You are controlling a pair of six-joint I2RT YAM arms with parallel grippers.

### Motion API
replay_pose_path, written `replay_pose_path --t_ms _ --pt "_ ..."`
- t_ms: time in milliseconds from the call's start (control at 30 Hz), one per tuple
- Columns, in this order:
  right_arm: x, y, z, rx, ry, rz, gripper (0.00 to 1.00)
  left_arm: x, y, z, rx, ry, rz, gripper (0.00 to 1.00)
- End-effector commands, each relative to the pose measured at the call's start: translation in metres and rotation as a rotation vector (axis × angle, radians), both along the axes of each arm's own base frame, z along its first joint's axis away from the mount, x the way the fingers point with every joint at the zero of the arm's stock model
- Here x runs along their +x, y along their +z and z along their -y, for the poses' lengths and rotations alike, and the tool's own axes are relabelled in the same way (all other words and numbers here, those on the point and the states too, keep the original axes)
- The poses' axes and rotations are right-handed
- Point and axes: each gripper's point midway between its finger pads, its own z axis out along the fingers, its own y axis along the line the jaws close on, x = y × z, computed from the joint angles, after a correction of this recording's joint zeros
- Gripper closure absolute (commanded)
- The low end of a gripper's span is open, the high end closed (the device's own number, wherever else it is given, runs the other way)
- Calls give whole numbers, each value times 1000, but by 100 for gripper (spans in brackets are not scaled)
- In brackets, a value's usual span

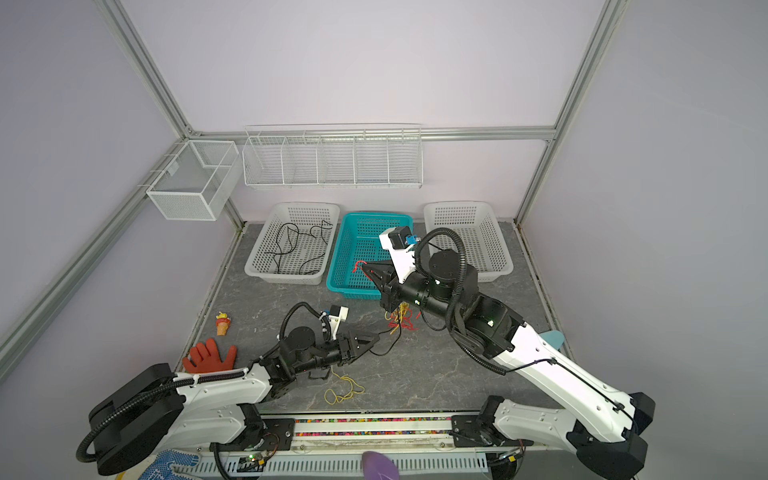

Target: Untangle the cables

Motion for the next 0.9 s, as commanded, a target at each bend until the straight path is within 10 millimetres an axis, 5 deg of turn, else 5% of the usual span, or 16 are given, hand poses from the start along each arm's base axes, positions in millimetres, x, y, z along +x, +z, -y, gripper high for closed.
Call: replay_pose_path --t_ms 0,233,500,733,867 --pt "2 12 8 3 -28 62 93 2 5 5 -13 2 -16 23" --pt "4 4 -1 -3 -13 54 93 -2 16 13 -76 -13 -23 32" --pt "4 -1 -2 -11 -14 56 93 -7 18 21 -126 -46 -30 65" --pt "8 -15 15 -25 -88 45 93 -8 28 21 -129 -59 5 100" --pt "19 -44 34 -36 -204 -14 93 -6 39 11 -39 -35 64 100"
